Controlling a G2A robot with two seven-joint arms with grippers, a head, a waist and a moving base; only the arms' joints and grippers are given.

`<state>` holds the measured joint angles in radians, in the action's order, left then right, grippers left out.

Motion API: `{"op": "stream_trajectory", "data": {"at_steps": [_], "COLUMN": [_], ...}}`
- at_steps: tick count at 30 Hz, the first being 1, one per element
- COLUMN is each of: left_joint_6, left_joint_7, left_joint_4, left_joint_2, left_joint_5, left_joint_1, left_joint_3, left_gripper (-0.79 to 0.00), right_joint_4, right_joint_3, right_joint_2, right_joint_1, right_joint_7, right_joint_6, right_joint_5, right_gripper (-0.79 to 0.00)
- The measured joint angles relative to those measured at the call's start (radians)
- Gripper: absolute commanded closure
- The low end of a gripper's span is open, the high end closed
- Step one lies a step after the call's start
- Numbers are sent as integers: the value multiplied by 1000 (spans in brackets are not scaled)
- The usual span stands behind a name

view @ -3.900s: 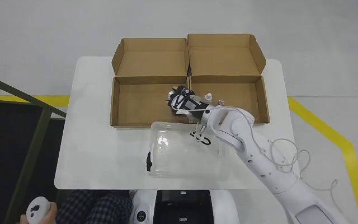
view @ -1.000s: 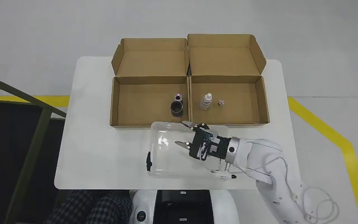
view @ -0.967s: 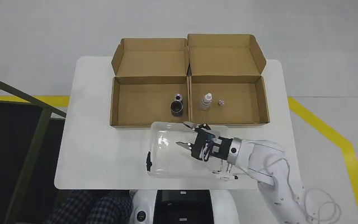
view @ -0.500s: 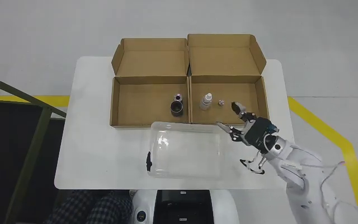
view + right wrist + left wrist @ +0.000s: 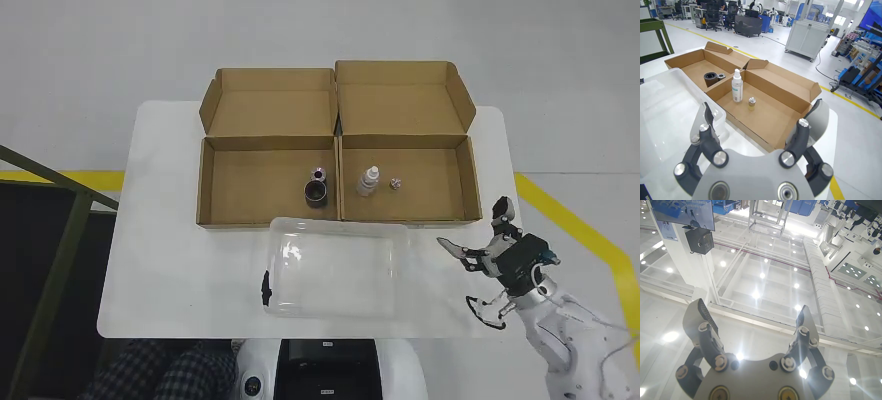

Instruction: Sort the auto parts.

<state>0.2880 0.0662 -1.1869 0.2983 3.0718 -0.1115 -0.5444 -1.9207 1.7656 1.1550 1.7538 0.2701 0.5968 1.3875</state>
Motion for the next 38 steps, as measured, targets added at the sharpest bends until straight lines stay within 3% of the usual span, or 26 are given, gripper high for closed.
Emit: {"op": "stream_trajectory", "data": {"at_steps": [14, 38], "left_joint_6": [0, 0], "left_joint_7": [0, 0], "left_joint_4": [0, 0], "left_joint_2": [0, 0], "left_joint_5": [0, 0], "left_joint_1": [0, 0], "left_joint_3": [0, 0], "left_gripper": [-785, -785], "right_joint_4": [77, 80], "right_joint_3": [84, 87], "right_joint_2": [-3, -1], "right_joint_1": [69, 72], "right_joint_7": [65, 54], "right_joint_6": [-44, -62], "right_joint_5": [-40, -57], "right_gripper": [-785, -785]}}
